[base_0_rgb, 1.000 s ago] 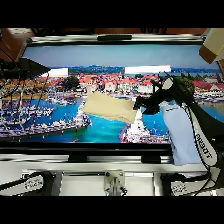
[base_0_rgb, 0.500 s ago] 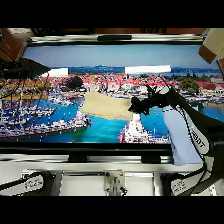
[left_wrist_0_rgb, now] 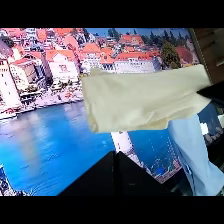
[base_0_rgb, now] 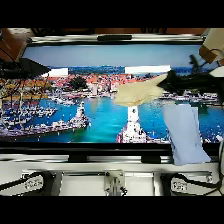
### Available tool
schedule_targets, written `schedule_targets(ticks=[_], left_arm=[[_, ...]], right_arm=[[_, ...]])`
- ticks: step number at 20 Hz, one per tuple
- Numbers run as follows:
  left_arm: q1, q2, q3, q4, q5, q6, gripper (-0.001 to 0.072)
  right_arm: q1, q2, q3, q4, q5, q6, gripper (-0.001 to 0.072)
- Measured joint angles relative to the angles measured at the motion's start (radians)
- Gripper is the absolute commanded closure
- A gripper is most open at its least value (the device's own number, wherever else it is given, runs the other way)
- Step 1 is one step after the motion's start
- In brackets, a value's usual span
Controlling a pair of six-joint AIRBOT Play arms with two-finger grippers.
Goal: Fold the shirts.
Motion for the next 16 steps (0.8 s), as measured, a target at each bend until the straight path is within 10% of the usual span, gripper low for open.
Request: schedule_targets(ticks=[16], left_arm=[[-0.040,0.000,0.000,0.000,-0.068,0.011,0.0677]], right_arm=[[-0.401,0.290,0.014,-0.348,0.155,0.140,0.0644]])
